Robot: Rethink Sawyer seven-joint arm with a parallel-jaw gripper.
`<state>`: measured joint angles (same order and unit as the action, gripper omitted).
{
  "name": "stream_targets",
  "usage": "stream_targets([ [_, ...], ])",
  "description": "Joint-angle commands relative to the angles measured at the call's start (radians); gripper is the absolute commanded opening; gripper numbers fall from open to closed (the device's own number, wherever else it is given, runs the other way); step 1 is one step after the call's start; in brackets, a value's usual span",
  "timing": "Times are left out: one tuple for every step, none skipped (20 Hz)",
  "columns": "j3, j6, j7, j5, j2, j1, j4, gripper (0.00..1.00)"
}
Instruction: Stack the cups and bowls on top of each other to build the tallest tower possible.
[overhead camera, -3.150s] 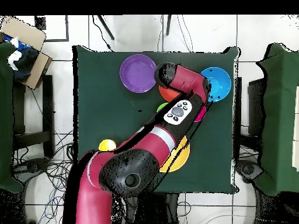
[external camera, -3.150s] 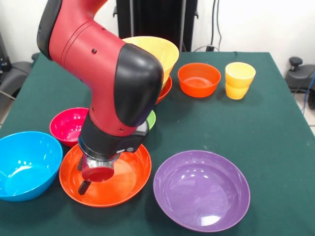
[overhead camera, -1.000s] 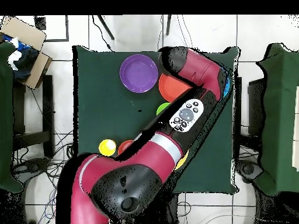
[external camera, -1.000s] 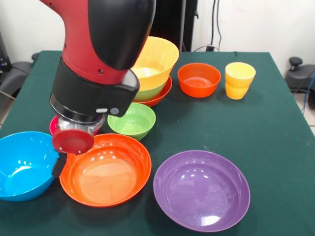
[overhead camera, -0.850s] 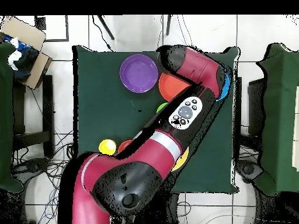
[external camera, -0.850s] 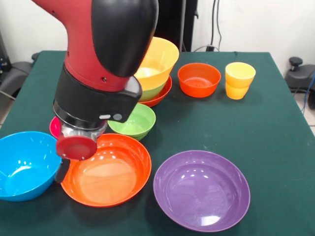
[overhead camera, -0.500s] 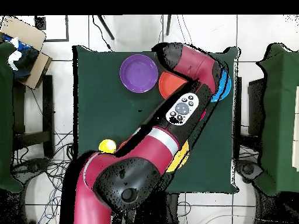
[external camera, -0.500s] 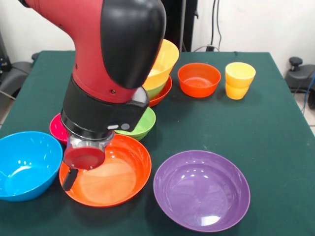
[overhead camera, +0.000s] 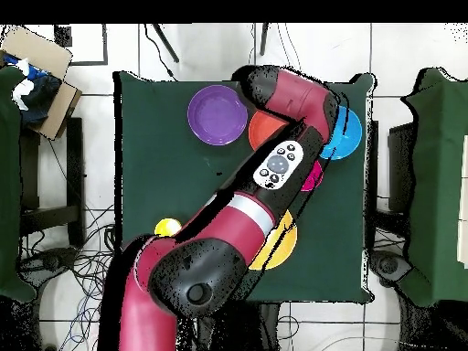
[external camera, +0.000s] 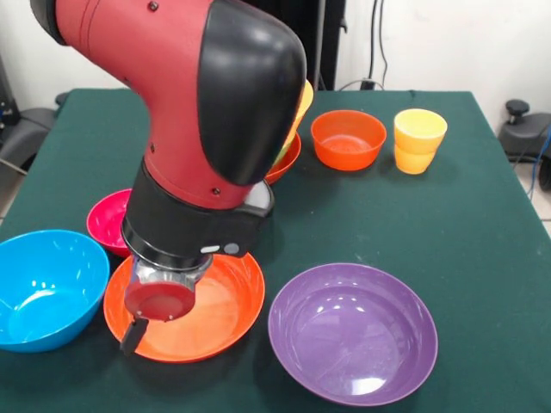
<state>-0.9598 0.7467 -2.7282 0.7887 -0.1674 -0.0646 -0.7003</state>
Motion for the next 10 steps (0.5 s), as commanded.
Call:
stream_targets([
  [0.032, 0.145, -0.263, 0.027, -0.029, -0.038, 0.086, 1.0],
  [0.024, 0.149, -0.271, 0.03, -0.035, -0.04, 0.096, 1.0],
  [0.017, 0.153, -0.279, 0.033, -0.041, -0.043, 0.105, 1.0],
  [0.011, 0.157, -0.286, 0.036, -0.046, -0.045, 0.114, 1.0],
  [0.0, 0.17, -0.294, 0.04, -0.049, -0.052, 0.128, 1.0],
  [-0.006, 0.176, -0.3, 0.044, -0.053, -0.055, 0.138, 1.0],
  [-0.01, 0.182, -0.302, 0.047, -0.052, -0.06, 0.142, 1.0],
  [-0.016, 0.185, -0.308, 0.051, -0.057, -0.061, 0.15, 1.0],
  [-0.022, 0.187, -0.314, 0.054, -0.063, -0.062, 0.158, 1.0],
  [-0.031, 0.193, -0.319, 0.059, -0.069, -0.067, 0.171, 1.0],
])
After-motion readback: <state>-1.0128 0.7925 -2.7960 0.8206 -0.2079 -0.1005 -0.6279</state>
